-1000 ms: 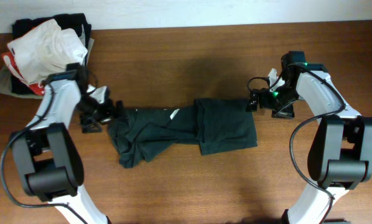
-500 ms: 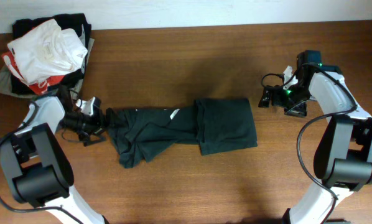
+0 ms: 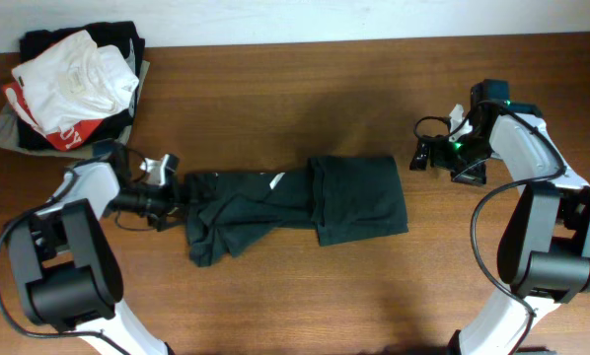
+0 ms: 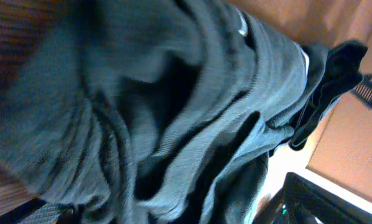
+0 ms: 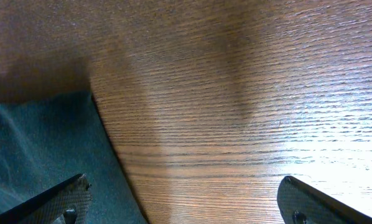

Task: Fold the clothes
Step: 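Grasp the strip's left end with the left gripper and fold it rightward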

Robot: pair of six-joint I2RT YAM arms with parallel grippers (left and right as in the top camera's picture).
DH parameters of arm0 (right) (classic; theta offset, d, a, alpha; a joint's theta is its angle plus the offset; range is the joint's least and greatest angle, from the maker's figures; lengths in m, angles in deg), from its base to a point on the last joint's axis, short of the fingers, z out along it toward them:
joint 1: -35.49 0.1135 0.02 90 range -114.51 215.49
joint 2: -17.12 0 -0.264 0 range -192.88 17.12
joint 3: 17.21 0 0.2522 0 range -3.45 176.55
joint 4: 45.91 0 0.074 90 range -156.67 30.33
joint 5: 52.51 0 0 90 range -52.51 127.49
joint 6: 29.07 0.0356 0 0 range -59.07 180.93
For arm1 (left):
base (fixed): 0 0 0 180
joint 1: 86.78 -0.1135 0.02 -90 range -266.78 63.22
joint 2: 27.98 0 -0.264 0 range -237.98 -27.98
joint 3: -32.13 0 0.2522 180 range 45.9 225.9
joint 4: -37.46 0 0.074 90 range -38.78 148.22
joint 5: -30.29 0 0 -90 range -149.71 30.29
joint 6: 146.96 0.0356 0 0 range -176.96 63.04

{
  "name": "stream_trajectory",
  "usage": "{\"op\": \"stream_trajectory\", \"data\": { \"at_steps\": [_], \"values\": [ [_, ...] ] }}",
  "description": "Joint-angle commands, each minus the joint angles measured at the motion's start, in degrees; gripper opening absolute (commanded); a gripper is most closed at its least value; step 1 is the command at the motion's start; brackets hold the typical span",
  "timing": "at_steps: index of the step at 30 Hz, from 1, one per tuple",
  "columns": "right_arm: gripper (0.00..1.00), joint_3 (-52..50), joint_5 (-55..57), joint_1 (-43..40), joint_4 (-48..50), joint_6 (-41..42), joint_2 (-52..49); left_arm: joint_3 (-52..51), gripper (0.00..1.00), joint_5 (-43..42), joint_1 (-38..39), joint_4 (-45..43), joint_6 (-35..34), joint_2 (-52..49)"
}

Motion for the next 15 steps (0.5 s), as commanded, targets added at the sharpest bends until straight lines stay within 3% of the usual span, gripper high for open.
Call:
{"op": "stream_trajectory", "data": {
  "at_steps": [1, 5, 7, 10, 11, 15],
  "values": [
    [0.99, -0.4, 0.7, -0.2, 0.0, -0.2, -0.3, -2.2, 0.99, 3.8, 3.9, -1.2, 0.9, -1.7],
    [0.99, -0.4, 0.7, -0.2, 0.0, -0.2, -0.3, -2.2, 0.95, 8.2, 6.2, -2.3, -4.7, -1.7],
    [0.99, -0.4, 0.7, -0.2, 0.0, -0.2, -0.3, -2.2, 0.66, 10.1, 6.8, -2.8, -5.9, -1.7],
    [0.99, -0.4, 0.7, -0.2, 0.0, -0.2, -0.3, -2.2, 0.09, 10.1, 7.0, -3.5, -6.1, -1.7],
    [0.99, -0.4, 0.7, -0.2, 0.0, -0.2, -0.3, -2.2, 0.0, 10.4, 7.0, -3.5, -7.2, -1.7],
    [0.99, -0.4, 0.7, -0.2, 0.0, -0.2, -0.3, -2.1, 0.0, 13.2, 7.0, -3.5, -11.0, -1.7]
  ]
}}
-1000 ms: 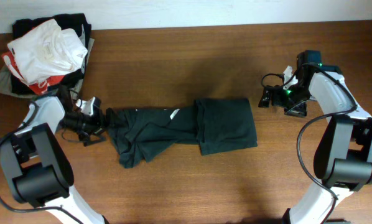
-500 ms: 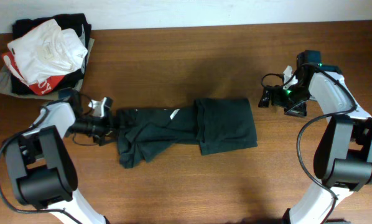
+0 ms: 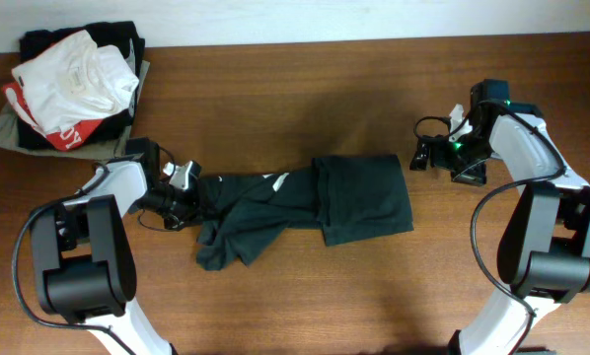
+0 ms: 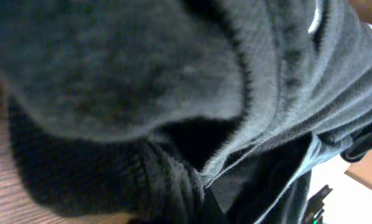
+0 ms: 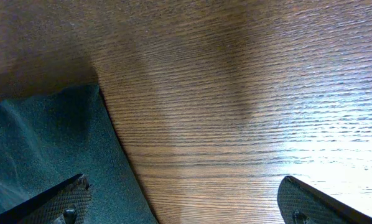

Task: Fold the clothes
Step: 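Grasp the strip's left end with the left gripper and fold it rightward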

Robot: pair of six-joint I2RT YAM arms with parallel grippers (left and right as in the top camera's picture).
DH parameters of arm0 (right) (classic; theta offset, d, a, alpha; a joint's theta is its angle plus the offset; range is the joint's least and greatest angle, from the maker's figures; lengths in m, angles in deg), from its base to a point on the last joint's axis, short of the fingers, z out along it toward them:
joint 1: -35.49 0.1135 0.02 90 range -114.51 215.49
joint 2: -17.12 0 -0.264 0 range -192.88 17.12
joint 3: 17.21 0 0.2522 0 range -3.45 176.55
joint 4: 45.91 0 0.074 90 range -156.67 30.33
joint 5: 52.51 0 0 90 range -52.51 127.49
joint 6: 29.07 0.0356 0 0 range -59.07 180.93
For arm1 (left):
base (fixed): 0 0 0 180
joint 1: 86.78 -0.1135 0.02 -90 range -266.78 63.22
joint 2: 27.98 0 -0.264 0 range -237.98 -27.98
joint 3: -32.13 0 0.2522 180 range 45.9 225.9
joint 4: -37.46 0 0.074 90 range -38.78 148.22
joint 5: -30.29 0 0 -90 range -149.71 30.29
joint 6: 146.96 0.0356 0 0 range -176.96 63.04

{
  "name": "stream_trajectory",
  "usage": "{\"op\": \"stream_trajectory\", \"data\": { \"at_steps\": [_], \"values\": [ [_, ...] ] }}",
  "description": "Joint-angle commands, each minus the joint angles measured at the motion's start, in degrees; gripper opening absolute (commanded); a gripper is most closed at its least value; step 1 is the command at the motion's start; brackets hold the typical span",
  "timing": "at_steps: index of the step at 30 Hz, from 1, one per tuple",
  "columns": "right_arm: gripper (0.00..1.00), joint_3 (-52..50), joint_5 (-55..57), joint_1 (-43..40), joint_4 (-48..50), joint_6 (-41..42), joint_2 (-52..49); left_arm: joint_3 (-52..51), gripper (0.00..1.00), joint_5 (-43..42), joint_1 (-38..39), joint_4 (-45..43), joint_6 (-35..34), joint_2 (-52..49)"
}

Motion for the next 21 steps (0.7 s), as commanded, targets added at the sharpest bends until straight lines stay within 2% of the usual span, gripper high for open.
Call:
{"op": "stream_trajectory", "data": {
  "at_steps": [1, 5, 12, 17, 21],
  "values": [
    [0.99, -0.4, 0.5, -0.2, 0.0, -0.2, -0.3, -0.2, 0.0, 5.7, -0.1, 0.0, -3.4, -1.0],
    [0.99, -0.4, 0.5, -0.2, 0.0, -0.2, -0.3, 3.1, 0.0, 14.5, -2.4, 5.3, -6.1, -0.9],
    [0.99, -0.4, 0.5, -0.2, 0.0, -0.2, -0.3, 16.7, 0.0, 22.6, -9.1, 18.7, -6.1, -0.9],
    [0.99, -0.4, 0.5, -0.2, 0.0, -0.2, -0.3, 27.9, 0.0, 23.4, -9.2, 28.0, -6.1, -0.5],
    [0.99, -0.4, 0.5, -0.2, 0.0, -0.2, -0.3, 34.5, 0.0, 23.4, -5.9, 33.8, -5.9, 1.3]
  ]
}}
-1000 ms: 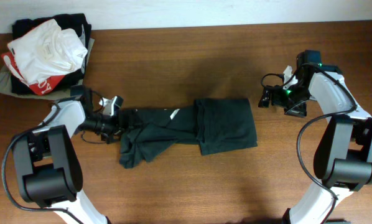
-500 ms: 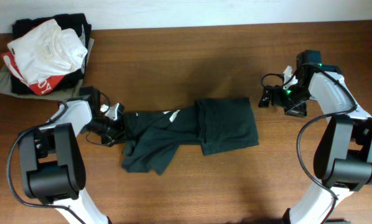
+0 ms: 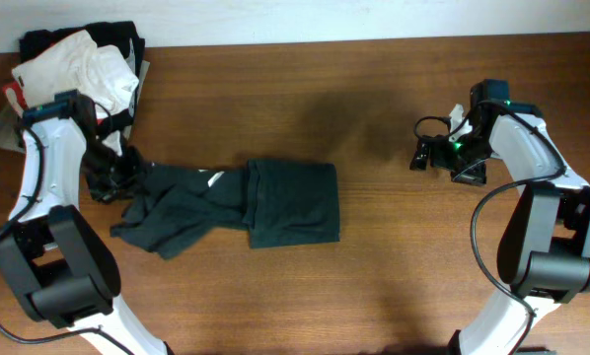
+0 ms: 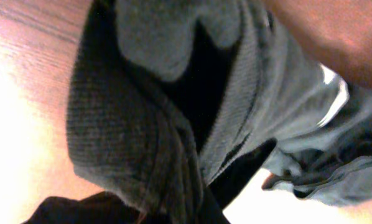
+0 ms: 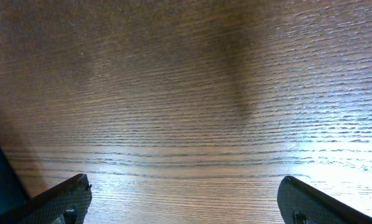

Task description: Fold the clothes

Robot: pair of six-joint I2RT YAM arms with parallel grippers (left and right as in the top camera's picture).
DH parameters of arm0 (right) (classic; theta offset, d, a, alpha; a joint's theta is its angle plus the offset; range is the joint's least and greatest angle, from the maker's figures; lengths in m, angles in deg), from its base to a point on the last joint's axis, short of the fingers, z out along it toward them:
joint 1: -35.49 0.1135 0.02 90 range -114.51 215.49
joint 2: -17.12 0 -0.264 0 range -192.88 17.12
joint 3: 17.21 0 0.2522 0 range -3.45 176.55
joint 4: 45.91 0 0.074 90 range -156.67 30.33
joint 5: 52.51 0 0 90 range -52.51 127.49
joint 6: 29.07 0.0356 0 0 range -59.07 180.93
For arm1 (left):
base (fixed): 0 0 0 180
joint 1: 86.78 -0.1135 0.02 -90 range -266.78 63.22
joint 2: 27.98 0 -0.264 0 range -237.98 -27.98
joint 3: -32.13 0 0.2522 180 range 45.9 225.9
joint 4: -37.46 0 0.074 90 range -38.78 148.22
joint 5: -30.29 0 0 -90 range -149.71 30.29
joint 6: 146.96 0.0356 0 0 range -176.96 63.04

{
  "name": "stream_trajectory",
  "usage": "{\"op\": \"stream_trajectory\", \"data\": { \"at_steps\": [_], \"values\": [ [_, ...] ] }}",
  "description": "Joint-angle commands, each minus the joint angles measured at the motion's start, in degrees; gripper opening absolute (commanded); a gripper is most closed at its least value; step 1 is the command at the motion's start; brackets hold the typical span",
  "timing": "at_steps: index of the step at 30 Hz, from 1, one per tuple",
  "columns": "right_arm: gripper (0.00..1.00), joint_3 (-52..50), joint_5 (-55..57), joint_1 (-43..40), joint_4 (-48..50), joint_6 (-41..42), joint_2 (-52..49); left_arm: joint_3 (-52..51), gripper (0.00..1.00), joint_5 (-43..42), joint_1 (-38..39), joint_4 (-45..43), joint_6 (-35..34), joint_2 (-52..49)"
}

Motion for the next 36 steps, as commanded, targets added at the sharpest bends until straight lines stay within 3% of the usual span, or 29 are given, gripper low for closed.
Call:
{"op": "stream_trajectory", "data": {
  "at_steps": [1, 13, 18, 36],
  "values": [
    [0.99, -0.4, 0.5, -0.2, 0.0, -0.2, -0.3, 6.0, 0.0, 0.8, 4.1, 3.2, -0.2, 2.7],
    [0.99, -0.4, 0.5, -0.2, 0.0, -0.2, -0.3, 9.0, 0.0, 0.6, 25.2, 2.1, -1.4, 7.9],
    [0.99, -0.4, 0.5, -0.2, 0.0, -0.2, -0.3, 8.5, 0.0, 0.9, 34.8, -4.1, -3.3, 7.8],
    [0.99, -0.4, 0.5, -0.2, 0.0, -0.2, -0.3, 2.1, 0.0, -0.7, 46.4, -18.8, -6.3, -4.0]
  ]
}}
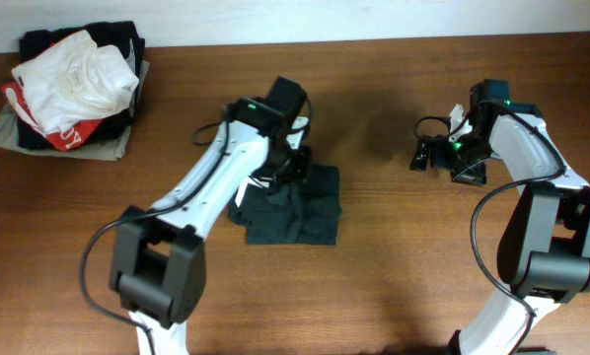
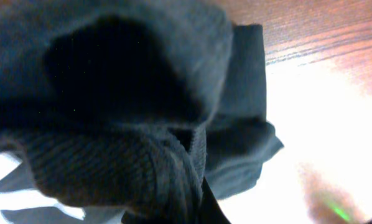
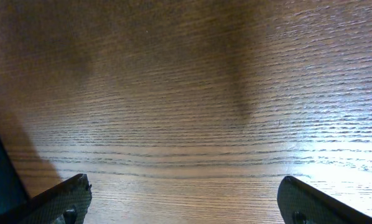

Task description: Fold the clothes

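Note:
A dark green garment lies bunched in a compact, roughly square heap at the table's centre, a white label showing on its left side. My left gripper hangs over the heap's upper edge, shut on a gathered fold of it. In the left wrist view the ribbed cloth fills the frame and is pinched at my left gripper. My right gripper stands open to the right of the heap, over bare wood. Its fingers are wide apart with nothing between them, my right gripper empty.
A pile of other clothes, white, red, black and olive, sits at the back left corner. The wooden table stretches around the heap. My left arm crosses the table diagonally from the near edge to the centre.
My left gripper was at the far left by the pile, holding the end of the stretched-out garment. Now it is at the centre, and that end lies over the folded right part.
The garment first lay stretched across the centre-right, my left gripper shut on its left end. It then shifted slightly right. Later the whole garment sat further left, its end held near the pile. Now it is one compact heap. The right gripper stayed open and still throughout.

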Robot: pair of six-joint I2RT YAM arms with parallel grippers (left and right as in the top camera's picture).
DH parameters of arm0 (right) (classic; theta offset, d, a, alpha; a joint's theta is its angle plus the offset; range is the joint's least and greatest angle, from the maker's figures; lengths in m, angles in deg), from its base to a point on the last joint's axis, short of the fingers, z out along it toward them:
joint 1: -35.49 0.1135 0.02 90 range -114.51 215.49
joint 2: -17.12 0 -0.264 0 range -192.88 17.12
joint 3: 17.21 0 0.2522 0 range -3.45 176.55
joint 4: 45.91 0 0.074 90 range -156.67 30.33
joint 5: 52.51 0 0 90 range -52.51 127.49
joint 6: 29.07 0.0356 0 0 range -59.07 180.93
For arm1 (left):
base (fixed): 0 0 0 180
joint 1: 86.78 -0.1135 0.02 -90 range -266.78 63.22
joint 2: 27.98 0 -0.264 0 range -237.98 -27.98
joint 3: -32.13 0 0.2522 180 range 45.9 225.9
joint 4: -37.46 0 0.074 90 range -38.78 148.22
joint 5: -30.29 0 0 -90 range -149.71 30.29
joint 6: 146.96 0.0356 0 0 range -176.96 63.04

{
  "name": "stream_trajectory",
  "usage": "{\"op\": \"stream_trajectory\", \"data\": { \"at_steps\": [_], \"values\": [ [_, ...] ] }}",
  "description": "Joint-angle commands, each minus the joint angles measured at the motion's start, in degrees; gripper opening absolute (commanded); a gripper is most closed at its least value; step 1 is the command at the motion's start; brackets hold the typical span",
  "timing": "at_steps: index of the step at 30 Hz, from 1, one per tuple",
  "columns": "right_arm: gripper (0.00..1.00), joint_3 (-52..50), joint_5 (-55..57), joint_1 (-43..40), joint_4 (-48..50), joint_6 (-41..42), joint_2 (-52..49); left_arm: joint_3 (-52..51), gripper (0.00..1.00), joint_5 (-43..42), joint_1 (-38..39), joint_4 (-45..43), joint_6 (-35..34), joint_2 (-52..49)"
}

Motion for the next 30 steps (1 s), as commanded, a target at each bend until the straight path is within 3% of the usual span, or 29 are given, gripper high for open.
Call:
{"op": "stream_trajectory", "data": {
  "at_steps": [1, 5, 8, 10, 11, 17, 25, 28, 30],
  "values": [
    [0.99, -0.4, 0.5, -0.2, 0.0, -0.2, -0.3, -0.5, 0.0, -1.4, 2.6, -3.7, -0.7, -2.4],
    [0.99, -0.4, 0.5, -0.2, 0.0, -0.2, -0.3, -0.5, 0.02, -1.0, 4.7, -8.3, -0.8, -2.5],
    [0.99, -0.4, 0.5, -0.2, 0.0, -0.2, -0.3, -0.5, 0.29, -1.0, 5.6, -9.7, -0.8, -2.5],
    [0.99, -0.4, 0.5, -0.2, 0.0, -0.2, -0.3, -0.5, 0.57, -1.0, 5.6, -9.8, -0.8, -2.5],
    [0.99, -0.4, 0.5, -0.2, 0.0, -0.2, -0.3, -0.5, 0.64, -1.0, 5.6, -10.1, -0.8, -2.5],
    [0.99, -0.4, 0.5, -0.2, 0.0, -0.2, -0.3, 0.3, 0.65, -3.3, 5.6, -10.6, -0.7, -2.4],
    [0.99, -0.4, 0.5, -0.2, 0.0, -0.2, -0.3, 4.4, 0.64, -4.0, 2.0, 3.5, 0.5, -0.3],
    [0.99, -0.4, 0.5, -0.2, 0.0, -0.2, -0.3, 3.2, 0.64, -3.7, 3.7, 3.8, 1.3, -0.6],
    [0.99, -0.4, 0.5, -0.2, 0.0, -0.2, -0.3, 2.4, 0.57, -3.5, 5.2, 1.4, 1.2, -0.7]
  ]
}}
